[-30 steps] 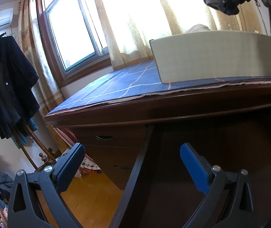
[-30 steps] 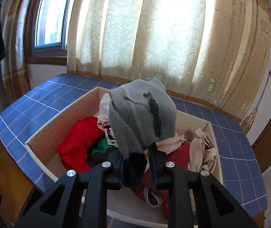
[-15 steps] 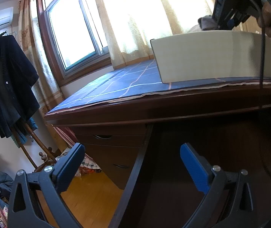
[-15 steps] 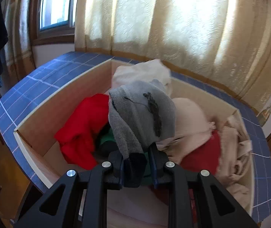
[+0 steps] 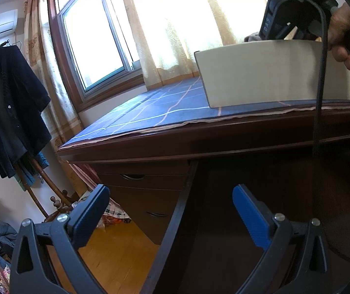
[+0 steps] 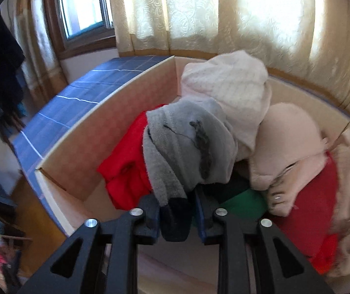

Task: Take underwear out of drawer
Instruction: 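Lower the sock into the box and open the right gripper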

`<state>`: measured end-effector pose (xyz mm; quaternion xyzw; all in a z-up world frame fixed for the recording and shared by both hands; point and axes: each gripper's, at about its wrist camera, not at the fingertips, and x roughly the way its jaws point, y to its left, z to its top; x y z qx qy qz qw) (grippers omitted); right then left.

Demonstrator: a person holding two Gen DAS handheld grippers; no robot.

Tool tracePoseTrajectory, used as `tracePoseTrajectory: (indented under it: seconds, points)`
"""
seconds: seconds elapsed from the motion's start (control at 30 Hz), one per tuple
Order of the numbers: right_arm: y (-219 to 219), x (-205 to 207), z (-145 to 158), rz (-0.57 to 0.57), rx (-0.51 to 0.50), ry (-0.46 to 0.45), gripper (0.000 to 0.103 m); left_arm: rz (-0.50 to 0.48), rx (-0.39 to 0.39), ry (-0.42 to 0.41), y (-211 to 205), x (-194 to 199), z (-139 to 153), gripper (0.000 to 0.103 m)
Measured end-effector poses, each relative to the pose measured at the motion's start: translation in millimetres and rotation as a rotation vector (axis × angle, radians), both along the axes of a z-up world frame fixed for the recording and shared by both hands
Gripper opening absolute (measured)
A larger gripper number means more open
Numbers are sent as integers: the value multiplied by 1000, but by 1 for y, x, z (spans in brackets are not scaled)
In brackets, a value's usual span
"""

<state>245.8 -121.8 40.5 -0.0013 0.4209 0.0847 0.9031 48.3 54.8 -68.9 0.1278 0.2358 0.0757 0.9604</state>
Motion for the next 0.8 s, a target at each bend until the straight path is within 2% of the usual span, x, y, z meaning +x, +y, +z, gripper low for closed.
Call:
tracePoseTrajectory:
  seconds: [0.2, 0.53, 0.7, 0.8]
  points:
    - [-17, -4, -8, -16, 160, 15, 56, 2, 4, 0, 0, -2, 0, 102]
    - [-23, -21, -4, -5, 196, -2, 57, 14, 3, 6, 2, 1, 1, 102]
    - [-31, -37, 1, -13, 227, -64, 59, 15, 2, 7, 3, 1, 1, 102]
    - [-28, -53, 8, -25, 164, -144, 68, 15, 1, 8, 4, 1, 1, 102]
